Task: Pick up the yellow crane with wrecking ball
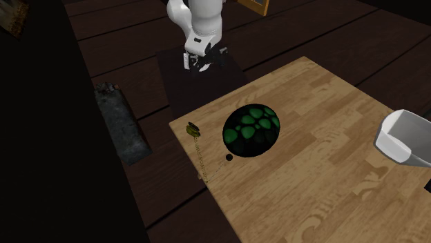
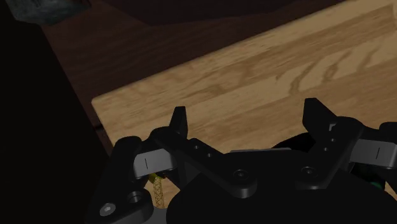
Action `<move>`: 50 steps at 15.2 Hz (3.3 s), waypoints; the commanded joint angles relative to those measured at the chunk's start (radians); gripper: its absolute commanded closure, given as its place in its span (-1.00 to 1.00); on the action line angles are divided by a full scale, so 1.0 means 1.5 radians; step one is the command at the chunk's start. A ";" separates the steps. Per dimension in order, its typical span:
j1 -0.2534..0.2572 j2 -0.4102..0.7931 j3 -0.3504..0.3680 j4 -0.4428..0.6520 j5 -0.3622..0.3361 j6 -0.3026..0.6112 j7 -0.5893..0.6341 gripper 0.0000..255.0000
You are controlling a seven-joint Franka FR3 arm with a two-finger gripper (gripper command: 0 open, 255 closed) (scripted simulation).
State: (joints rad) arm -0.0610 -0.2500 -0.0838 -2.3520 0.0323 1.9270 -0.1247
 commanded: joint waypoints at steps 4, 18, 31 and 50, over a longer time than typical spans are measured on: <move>-0.010 0.120 -0.019 0.059 0.007 0.073 -0.035 -1.00; -0.061 0.466 -0.035 0.349 0.065 0.156 -0.125 -1.00; -0.083 0.608 -0.026 0.460 0.086 0.195 -0.146 -1.00; -0.080 0.558 -0.032 0.465 0.077 0.140 -0.138 1.00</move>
State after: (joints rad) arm -0.1823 0.5976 -0.1322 -1.6532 0.1493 2.1465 -0.3330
